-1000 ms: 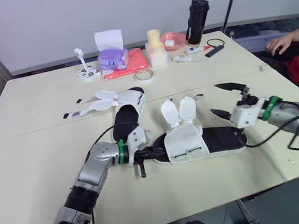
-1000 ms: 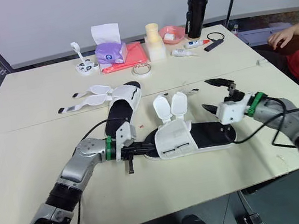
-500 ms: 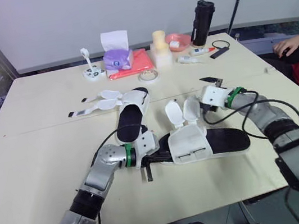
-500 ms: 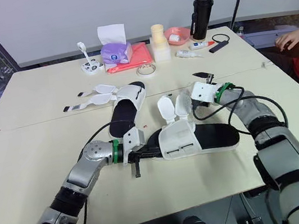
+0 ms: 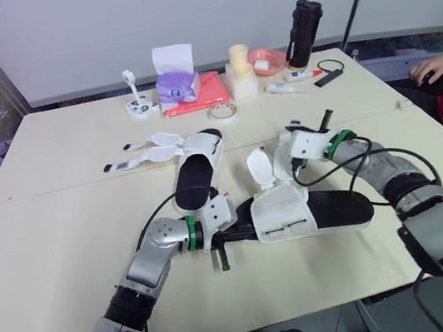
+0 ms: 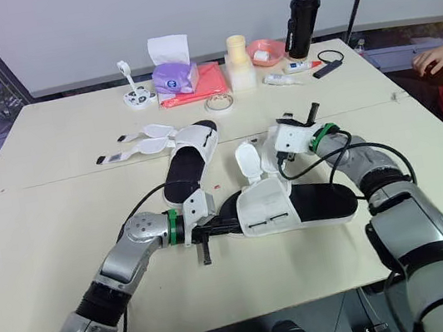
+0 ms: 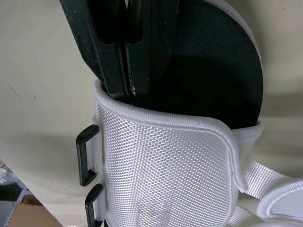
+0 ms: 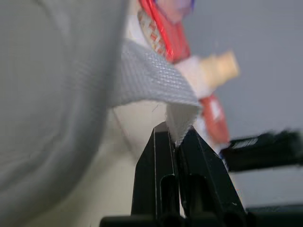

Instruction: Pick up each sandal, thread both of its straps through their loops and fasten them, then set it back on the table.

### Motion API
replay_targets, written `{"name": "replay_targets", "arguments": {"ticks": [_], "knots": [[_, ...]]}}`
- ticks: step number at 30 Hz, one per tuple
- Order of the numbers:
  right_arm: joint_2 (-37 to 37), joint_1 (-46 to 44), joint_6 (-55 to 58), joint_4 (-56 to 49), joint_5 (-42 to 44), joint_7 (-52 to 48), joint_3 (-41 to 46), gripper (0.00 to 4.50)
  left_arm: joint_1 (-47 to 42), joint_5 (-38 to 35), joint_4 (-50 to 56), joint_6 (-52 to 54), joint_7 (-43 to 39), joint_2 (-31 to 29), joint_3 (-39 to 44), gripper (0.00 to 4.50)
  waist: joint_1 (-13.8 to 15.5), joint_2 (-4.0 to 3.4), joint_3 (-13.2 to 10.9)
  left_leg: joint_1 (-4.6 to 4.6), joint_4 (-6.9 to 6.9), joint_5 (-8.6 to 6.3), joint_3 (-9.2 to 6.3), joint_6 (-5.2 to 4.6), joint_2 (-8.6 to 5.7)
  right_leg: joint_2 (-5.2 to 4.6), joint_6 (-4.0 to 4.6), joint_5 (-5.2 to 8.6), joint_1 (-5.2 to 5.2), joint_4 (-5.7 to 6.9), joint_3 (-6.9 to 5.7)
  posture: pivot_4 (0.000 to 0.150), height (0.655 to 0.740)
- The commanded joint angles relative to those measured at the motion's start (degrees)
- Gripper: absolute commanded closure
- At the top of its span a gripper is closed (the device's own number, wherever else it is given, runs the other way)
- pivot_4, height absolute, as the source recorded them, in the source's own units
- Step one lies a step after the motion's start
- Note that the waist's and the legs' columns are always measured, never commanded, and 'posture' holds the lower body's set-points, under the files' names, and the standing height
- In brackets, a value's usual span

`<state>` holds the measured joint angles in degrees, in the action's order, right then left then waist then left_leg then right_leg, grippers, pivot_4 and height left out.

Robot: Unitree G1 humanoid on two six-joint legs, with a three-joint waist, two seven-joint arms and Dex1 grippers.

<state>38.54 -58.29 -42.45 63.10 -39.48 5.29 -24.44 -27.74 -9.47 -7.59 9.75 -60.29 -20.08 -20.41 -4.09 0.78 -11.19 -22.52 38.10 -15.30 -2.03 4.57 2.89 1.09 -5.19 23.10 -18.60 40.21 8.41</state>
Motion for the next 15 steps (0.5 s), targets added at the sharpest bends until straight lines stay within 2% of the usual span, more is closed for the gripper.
{"name": "replay_targets", "arguments": {"ticks": [1, 4, 6, 13, 15], "knots": [[6.73, -2.47, -5.22, -13.43, -16.66, 23.44, -5.29, 4.45, 0.73, -0.03, 0.37, 1.23, 0.60, -0.14, 0.83, 4.48, -0.02, -0.01, 0.01, -0.02, -0.02, 0.00, 0.01, 0.00, -0.03, 0.01, -0.01, 0.00, -0.06, 0.02, 0.06, 0.150, 0.7400], [11.60, 0.05, -5.63, -26.15, -25.56, 37.18, -6.13, 4.45, 0.79, -0.12, 0.33, 1.55, 0.47, -0.21, 1.07, 4.48, -0.01, -0.01, 0.01, -0.04, -0.06, 0.00, 0.02, 0.00, -0.08, 0.09, -0.01, 0.01, -0.14, 0.05, 0.10, 0.150, 0.7400], [13.74, 2.95, -5.58, -32.79, -28.15, 41.26, -5.70, 4.45, 0.74, -0.16, 0.21, 1.82, 0.48, -0.22, 1.28, 4.48, 0.03, 0.00, 0.01, -0.07, -0.09, 0.00, 0.01, 0.00, -0.08, 0.12, -0.01, 0.01, -0.21, 0.10, 0.11, 0.150, 0.7400], [18.51, 13.17, -3.55, -43.68, -29.66, 44.33, -1.84, 4.45, 0.30, -0.78, -0.38, 2.68, 0.86, 0.09, 1.99, 4.48, 0.08, 0.00, 0.01, -0.09, -0.05, 0.00, 0.07, 0.00, -0.13, 0.08, -0.01, 0.01, -0.17, 0.09, 0.11, 0.150, 0.7400], [19.43, 15.59, -2.90, -45.40, -28.16, 42.90, -0.18, 3.92, 0.18, -0.98, -0.59, 2.91, 0.88, 0.14, 2.09, 4.48, 0.07, 0.00, 0.01, -0.09, -0.06, 0.00, 0.08, 0.00, -0.13, 0.08, -0.01, 0.01, -0.16, 0.10, 0.12, 0.150, 0.7400]]}}
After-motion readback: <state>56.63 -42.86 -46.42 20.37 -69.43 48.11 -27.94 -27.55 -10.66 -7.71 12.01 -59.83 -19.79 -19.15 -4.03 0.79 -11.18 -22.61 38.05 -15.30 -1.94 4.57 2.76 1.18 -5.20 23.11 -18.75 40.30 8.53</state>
